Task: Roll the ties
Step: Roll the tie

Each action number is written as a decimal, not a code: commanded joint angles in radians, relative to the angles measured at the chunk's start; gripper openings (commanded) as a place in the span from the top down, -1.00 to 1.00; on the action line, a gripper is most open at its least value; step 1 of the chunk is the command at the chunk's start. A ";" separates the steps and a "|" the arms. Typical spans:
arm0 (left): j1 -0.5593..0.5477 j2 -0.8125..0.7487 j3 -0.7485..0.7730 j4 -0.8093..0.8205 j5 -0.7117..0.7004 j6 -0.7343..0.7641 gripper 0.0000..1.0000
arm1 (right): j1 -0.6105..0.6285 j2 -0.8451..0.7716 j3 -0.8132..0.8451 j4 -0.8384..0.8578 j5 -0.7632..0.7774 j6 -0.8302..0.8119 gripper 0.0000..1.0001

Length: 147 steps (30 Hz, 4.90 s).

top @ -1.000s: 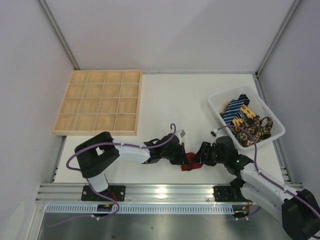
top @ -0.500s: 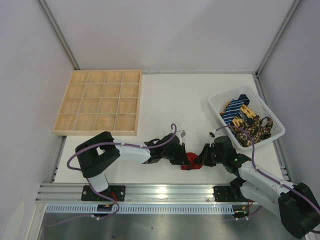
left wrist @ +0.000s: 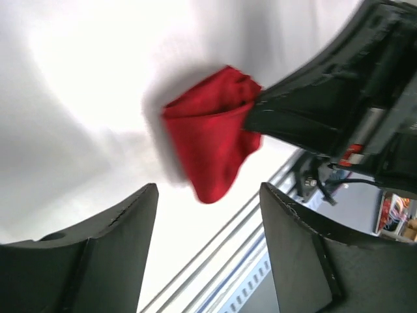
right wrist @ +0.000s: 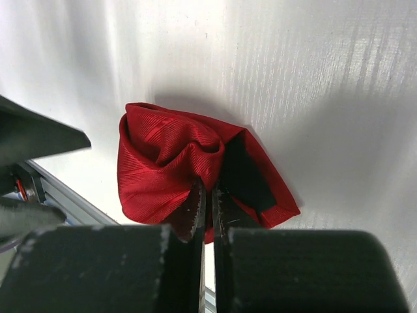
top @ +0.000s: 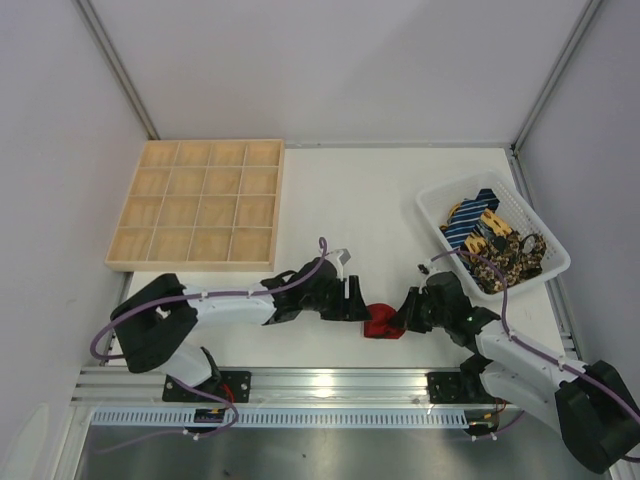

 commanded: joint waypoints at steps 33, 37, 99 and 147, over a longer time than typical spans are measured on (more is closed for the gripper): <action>0.009 0.194 -0.138 0.099 -0.063 -0.289 -0.52 | 0.089 0.273 -0.017 0.112 0.100 0.043 1.00; 0.009 0.188 -0.166 0.134 -0.107 -0.280 -0.47 | 0.092 0.342 -0.019 0.198 0.053 0.044 1.00; 0.038 0.418 -0.327 0.706 -0.204 -0.124 0.06 | 0.089 0.299 0.032 0.137 0.030 0.005 0.52; 0.044 0.436 -0.292 0.703 -0.126 -0.090 0.05 | -0.061 0.541 0.406 0.094 0.021 -0.147 0.64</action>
